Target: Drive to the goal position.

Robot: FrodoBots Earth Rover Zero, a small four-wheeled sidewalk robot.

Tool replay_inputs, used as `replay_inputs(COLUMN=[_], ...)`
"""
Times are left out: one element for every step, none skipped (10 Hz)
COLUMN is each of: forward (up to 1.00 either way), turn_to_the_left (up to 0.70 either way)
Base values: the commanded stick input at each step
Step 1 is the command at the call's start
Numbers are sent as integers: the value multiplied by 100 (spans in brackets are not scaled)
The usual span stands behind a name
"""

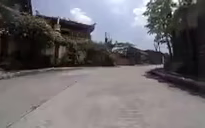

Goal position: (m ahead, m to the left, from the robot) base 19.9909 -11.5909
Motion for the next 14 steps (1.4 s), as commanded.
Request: replay_inputs(forward=[100,100,100,100,100,100,100,100,100,100,100,100,100,100], turn_to_the_left=[0,0,0,0,0,0,-10,-27,-35,-40,-40,-40,-36,-7])
